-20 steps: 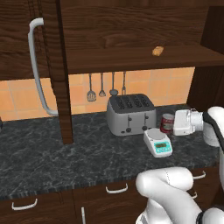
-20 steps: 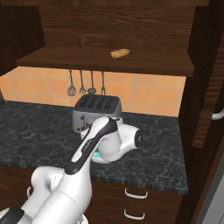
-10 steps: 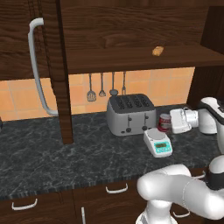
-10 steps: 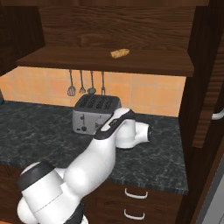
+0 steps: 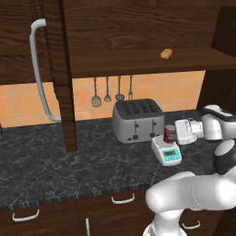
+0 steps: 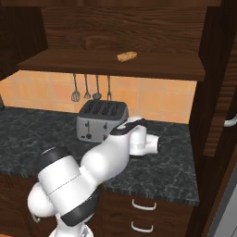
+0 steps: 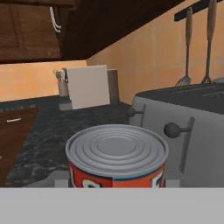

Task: Pick the canned food and place it on the digital scale for weighing, and close the cabinet.

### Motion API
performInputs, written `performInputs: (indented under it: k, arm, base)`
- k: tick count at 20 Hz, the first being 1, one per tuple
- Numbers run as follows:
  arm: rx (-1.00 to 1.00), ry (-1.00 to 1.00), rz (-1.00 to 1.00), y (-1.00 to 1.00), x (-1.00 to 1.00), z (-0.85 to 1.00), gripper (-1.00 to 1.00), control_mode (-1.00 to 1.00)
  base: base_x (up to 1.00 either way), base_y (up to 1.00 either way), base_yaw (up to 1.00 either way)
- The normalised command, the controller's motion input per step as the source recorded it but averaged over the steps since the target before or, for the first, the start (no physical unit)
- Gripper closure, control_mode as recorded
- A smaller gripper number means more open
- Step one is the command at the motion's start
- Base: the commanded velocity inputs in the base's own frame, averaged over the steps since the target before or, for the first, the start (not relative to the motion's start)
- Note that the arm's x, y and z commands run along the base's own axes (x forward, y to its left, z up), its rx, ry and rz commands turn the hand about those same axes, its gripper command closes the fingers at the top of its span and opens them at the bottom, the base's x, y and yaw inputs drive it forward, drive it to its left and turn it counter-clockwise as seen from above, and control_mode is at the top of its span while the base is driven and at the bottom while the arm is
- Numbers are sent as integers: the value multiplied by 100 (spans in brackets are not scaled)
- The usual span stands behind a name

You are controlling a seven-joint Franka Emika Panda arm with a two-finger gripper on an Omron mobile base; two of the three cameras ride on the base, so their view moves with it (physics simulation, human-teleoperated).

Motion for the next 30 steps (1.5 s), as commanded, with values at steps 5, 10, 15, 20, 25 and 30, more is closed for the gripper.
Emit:
performInputs:
  k: [5, 10, 15, 20, 25, 30]
  arm:
    - [-1, -1, -1, 1, 27, -47, 100, -100]
    - [0, -3, 0, 0, 43, -31, 100, -100]
    - [0, -5, 0, -2, 9, -24, 100, -100]
    - [0, -3, 0, -2, -1, -19, -100, -100]
    - [0, -8, 0, -1, -27, 0, -100, -100]
    - [0, -4, 0, 0, -11, 0, -100, -100]
  base:
    - [0, 0, 0]
    - [0, 0, 0]
    - [0, 0, 0]
    - [0, 0, 0]
    - [0, 0, 0]
    - [0, 0, 0]
